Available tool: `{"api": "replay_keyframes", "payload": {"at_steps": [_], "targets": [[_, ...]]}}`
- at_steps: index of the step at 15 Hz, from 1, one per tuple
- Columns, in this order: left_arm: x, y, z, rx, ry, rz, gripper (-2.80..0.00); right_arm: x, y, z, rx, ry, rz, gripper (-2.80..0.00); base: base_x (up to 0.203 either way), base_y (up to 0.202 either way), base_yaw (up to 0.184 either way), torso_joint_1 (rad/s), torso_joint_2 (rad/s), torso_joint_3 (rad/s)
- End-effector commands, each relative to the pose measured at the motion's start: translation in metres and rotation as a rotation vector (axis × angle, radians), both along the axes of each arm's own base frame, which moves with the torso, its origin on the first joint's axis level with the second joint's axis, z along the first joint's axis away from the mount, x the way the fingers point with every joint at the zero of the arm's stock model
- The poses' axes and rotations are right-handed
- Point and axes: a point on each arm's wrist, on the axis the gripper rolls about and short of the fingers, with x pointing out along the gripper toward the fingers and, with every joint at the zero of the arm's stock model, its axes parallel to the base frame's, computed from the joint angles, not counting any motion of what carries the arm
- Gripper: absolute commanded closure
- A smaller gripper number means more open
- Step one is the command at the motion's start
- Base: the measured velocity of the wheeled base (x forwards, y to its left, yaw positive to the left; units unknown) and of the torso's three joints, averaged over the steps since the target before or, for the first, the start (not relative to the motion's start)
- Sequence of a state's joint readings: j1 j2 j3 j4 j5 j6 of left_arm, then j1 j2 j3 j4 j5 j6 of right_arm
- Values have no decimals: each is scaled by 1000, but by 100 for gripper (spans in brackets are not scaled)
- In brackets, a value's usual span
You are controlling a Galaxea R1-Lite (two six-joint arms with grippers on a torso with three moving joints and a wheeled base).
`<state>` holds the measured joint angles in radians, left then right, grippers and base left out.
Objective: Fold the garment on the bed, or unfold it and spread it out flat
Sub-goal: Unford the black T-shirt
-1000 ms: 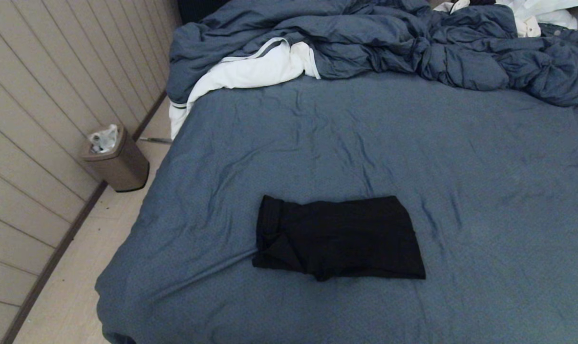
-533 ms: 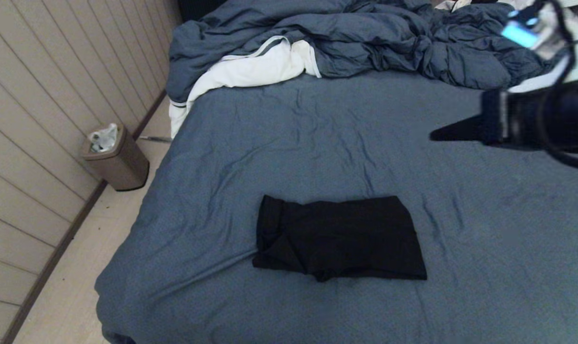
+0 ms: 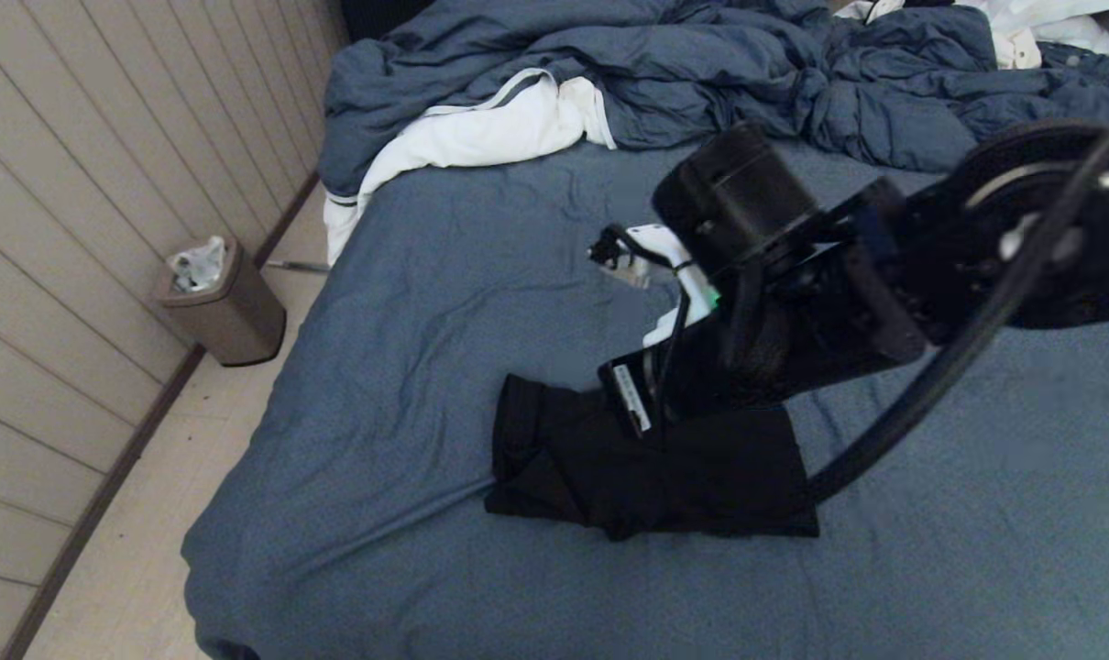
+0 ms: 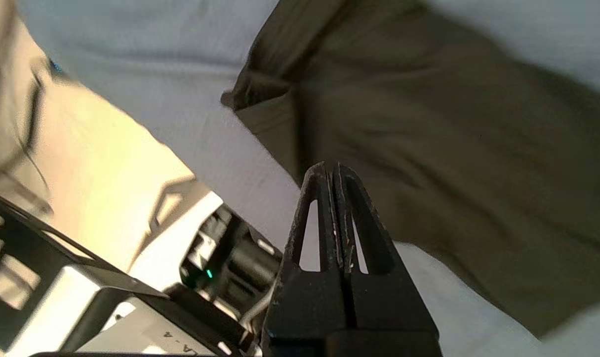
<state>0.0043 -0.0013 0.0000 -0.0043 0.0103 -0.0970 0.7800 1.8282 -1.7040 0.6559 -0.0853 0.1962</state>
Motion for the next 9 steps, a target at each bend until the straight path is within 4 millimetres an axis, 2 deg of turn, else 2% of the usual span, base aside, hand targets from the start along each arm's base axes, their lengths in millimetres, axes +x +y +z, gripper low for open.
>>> {"api": "replay_keyframes", "payload": {"at_steps": [1, 3, 4, 5, 7, 9], "targets": [[0, 0, 0, -1, 1, 1, 0, 7, 26, -28, -73, 45, 25, 0, 0, 0, 0, 0, 0, 0], [0, 0, 0, -1, 1, 1, 0, 6, 40, -44, -127, 34, 45, 0, 0, 0, 0, 0, 0, 0], [0, 0, 0, -1, 1, 1, 0, 9, 47, -48, -114, 10, 53, -33, 0, 0, 0, 0, 0, 0], [0, 0, 0, -1, 1, 1, 0, 12, 54, -55, -105, -7, 60, -280, 0, 0, 0, 0, 0, 0], [0, 0, 0, -1, 1, 1, 0, 18, 67, -72, -130, -21, 71, -280, 0, 0, 0, 0, 0, 0], [0, 0, 0, -1, 1, 1, 0, 21, 70, -72, -126, -34, 68, -280, 0, 0, 0, 0, 0, 0]]}}
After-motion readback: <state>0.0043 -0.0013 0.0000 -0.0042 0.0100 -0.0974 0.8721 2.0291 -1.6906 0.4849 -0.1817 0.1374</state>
